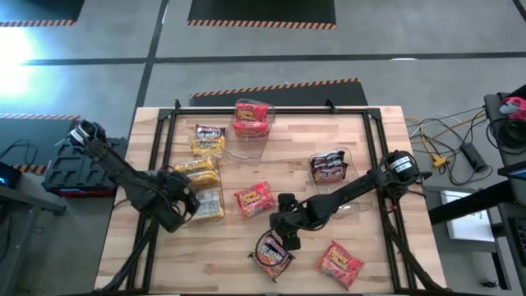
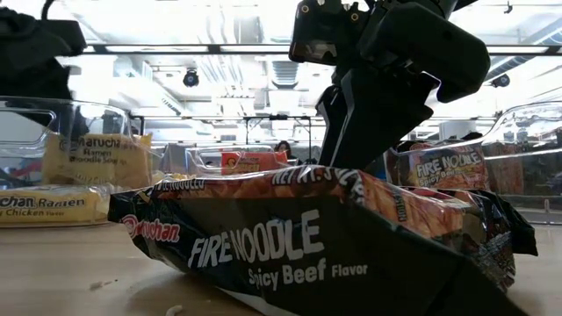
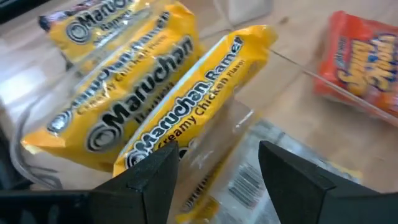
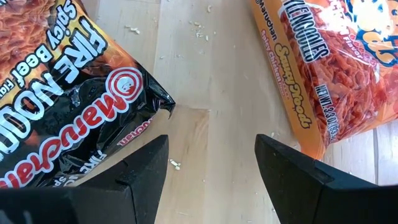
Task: Sort Maruchan noodles
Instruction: Put the bottom yellow pack noodle into the bottom left transparent bin
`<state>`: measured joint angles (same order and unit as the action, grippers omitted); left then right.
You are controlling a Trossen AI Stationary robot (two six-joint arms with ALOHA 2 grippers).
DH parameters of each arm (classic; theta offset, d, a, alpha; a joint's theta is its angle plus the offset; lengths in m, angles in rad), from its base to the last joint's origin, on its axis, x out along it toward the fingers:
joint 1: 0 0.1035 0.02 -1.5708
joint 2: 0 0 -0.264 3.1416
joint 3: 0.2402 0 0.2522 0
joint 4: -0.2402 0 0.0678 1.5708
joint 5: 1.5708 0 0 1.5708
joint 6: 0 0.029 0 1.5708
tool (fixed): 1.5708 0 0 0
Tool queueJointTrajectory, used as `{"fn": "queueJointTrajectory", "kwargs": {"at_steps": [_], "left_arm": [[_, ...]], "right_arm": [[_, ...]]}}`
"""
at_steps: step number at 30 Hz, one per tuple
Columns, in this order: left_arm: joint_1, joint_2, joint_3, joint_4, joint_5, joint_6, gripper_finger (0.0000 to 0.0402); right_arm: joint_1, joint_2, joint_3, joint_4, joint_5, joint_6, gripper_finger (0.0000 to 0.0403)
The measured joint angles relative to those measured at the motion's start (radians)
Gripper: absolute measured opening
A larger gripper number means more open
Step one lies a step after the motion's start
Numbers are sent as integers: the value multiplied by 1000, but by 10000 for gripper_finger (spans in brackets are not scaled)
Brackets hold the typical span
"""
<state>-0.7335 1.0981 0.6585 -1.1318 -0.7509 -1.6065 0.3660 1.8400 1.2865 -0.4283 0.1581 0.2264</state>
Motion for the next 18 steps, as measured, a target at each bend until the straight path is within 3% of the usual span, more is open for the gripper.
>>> {"fn": "queueJointTrajectory", "kwargs": {"at_steps": [6,18], "left_arm": [[74,0,-45,-3,-1,19,206],[123,-44,-4,-37,15,73,206]], "right_arm": [[0,0,0,0,0,0,231],[0,0,0,0,0,0,231]]}}
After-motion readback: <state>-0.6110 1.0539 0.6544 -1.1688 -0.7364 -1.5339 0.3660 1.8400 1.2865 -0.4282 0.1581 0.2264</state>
